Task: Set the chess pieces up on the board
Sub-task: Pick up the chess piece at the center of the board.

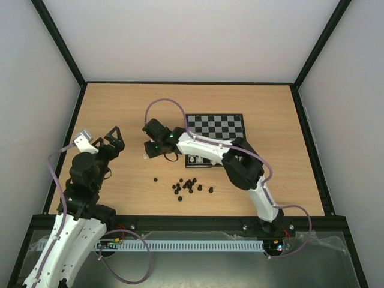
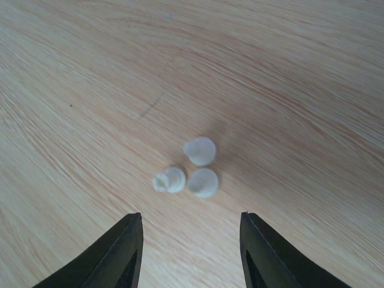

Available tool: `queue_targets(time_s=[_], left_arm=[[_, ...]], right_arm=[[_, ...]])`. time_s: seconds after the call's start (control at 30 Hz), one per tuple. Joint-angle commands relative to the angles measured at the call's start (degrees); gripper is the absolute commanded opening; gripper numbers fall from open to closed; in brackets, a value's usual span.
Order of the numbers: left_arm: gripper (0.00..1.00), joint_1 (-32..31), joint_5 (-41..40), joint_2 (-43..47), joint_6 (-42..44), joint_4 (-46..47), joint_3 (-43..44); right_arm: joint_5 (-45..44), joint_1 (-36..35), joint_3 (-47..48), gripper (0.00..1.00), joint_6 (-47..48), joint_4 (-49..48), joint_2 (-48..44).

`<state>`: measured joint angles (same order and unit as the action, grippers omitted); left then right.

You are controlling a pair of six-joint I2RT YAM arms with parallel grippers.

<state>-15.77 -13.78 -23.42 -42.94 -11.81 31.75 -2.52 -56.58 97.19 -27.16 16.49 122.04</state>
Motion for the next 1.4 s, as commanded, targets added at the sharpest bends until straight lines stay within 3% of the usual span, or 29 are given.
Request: queue_targets(time_s=[0.0,0.23,0.57,1.37], left_arm=[[0.99,0.3,-0.7,0.0,-0.2,-0.9,0.7],[0.99,0.3,-0.2,-0.2,0.0,-0.8,0.9],[1.00,0.3,0.1,-0.3,0.0,-0.7,0.9],[1.00,0.3,0.1,-0.8,0.2,-0.3,0.7]], right_arm=[[-0.9,-1.3,7.2,0.43,1.1,5.7,4.9],[-5.0,-2.4,14.1,0.33,1.2,10.6,9.9],[-6.8,-2.6,15.5,0.26,1.1,12.1,12.2],[-7.3,-2.6,19.2,0.17,1.5,13.8,15.4]])
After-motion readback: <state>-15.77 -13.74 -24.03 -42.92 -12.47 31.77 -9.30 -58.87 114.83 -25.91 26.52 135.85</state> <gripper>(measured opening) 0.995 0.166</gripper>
